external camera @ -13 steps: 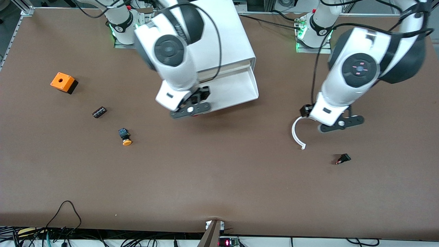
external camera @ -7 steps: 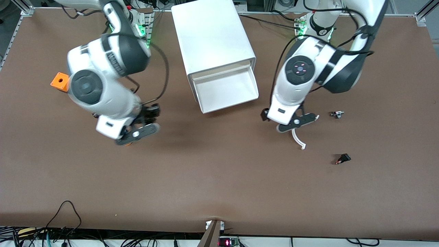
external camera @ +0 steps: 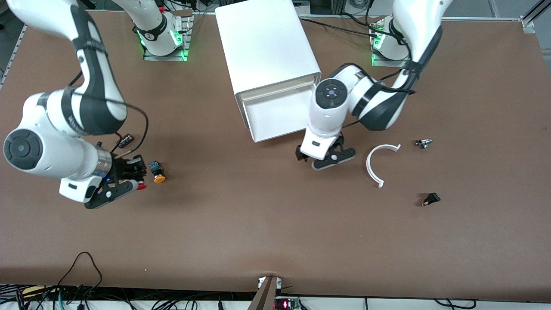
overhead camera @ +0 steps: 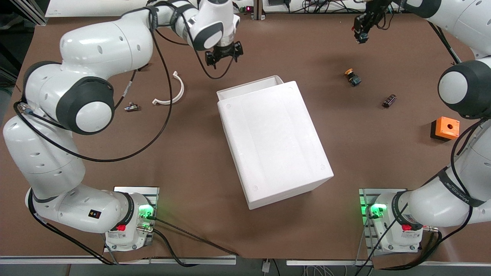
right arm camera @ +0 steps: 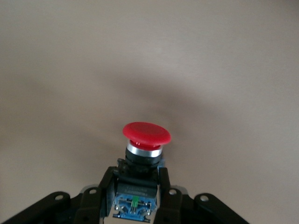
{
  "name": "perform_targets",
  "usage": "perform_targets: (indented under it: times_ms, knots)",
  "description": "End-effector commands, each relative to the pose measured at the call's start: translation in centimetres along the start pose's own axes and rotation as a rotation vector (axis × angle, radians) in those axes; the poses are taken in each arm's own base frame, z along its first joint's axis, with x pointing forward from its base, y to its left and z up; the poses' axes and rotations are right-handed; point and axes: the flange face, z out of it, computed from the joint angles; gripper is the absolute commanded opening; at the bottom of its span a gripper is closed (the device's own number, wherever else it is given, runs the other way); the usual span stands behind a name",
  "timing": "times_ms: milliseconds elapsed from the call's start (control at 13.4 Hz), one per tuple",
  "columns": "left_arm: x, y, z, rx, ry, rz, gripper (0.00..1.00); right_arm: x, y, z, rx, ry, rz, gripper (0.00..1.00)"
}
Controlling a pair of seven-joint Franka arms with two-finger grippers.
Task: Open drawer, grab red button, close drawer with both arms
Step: 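Lift the red button out with the right gripper while the left gripper reaches the drawer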
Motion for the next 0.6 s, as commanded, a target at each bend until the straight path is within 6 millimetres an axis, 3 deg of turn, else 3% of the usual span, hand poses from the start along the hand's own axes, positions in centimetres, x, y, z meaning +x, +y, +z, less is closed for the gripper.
perform_targets:
  times_ms: [0,74,372,521]
  knots:
    - [-2.0,1.7,0.6,0.001,0.017,-0.012,1.00,-2.5,3.8,4.0,-0.003,0.012,-0.035,0.00]
    - [-2.8,2.2,1.1,-0.001,0.011,-0.017,1.00,-3.8,5.7,5.3,-0.004,0.004,-0.051,0.00]
    - [-7.5,4.4,2.0,-0.003,-0.039,-0.006,1.00,-8.2,11.7,7.6,-0.027,-0.023,-0.100,0.00]
    - [-8.5,4.9,2.1,-0.018,-0.097,-0.017,1.00,-10.9,14.3,10.0,-0.051,-0.012,-0.134,0.00]
